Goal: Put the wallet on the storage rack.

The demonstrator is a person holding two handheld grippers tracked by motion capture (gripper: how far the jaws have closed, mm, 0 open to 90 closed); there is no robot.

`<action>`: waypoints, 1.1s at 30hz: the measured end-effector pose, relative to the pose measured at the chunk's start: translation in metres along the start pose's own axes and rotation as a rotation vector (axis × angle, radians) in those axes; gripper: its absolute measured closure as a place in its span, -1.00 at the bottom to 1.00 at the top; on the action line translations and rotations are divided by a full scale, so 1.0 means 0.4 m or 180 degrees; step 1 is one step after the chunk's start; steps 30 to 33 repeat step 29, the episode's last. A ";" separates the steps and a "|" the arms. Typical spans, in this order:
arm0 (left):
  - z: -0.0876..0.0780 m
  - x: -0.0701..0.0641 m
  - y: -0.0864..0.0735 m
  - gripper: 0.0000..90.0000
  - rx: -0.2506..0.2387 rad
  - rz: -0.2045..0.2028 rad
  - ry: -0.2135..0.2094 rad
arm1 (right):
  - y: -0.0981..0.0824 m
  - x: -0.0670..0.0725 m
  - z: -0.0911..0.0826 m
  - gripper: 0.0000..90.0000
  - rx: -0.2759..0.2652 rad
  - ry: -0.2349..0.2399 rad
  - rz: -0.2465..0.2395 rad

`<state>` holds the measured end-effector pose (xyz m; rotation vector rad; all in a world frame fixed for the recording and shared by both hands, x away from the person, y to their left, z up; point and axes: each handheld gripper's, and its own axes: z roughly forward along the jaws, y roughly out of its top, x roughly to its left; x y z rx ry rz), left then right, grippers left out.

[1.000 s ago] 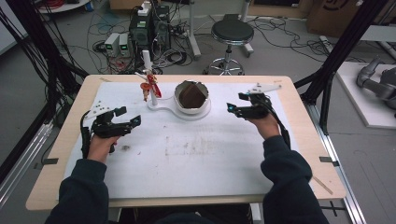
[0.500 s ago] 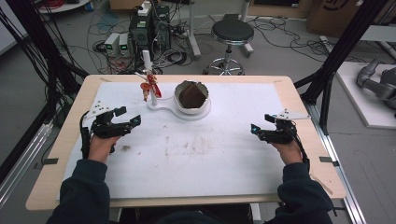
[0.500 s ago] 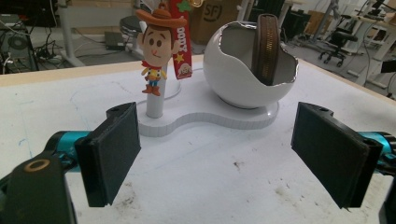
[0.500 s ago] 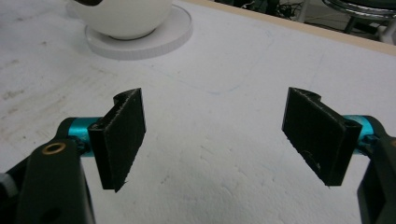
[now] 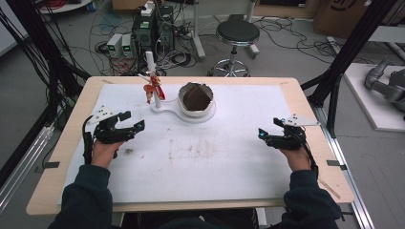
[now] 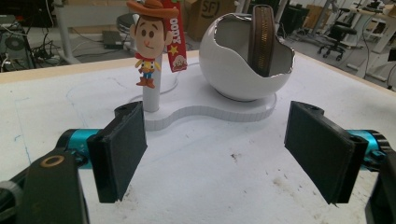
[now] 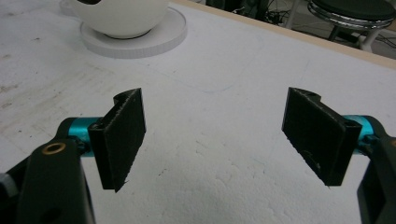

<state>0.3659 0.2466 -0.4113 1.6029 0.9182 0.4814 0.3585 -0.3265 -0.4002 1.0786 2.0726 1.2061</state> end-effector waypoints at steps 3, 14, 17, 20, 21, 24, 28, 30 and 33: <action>0.000 -0.002 -0.002 -0.54 0.0012 0.0010 0.0001 | -0.003 -0.004 -0.001 -0.51 0.0006 -0.0012 0.0039; 0.002 -0.006 -0.004 -0.54 0.0021 0.0035 -0.0010 | -0.010 -0.008 -0.004 -0.51 0.0041 -0.0035 0.0053; 0.001 -0.006 -0.005 -0.54 0.0020 0.0025 -0.0003 | -0.010 -0.007 -0.003 -0.51 0.0044 -0.0031 0.0049; 0.001 -0.005 -0.005 -0.54 0.0027 0.0032 0.0007 | -0.010 -0.007 -0.003 -0.51 0.0035 -0.0028 0.0050; 0.001 -0.005 -0.005 -0.54 0.0029 0.0037 0.0003 | -0.010 -0.007 -0.004 -0.51 0.0036 -0.0028 0.0051; 0.001 -0.004 -0.005 -0.54 0.0027 0.0036 0.0003 | -0.010 -0.009 -0.003 -0.51 0.0032 -0.0031 0.0044; 0.001 -0.004 -0.006 -0.54 0.0024 0.0025 0.0008 | -0.010 -0.009 -0.002 -0.51 0.0031 -0.0022 0.0050; 0.001 -0.004 -0.006 -0.54 0.0026 0.0023 0.0007 | -0.010 -0.010 -0.003 -0.51 0.0035 -0.0024 0.0045; 0.001 -0.004 -0.006 -0.54 0.0026 0.0023 0.0007 | -0.010 -0.010 -0.003 -0.51 0.0035 -0.0024 0.0045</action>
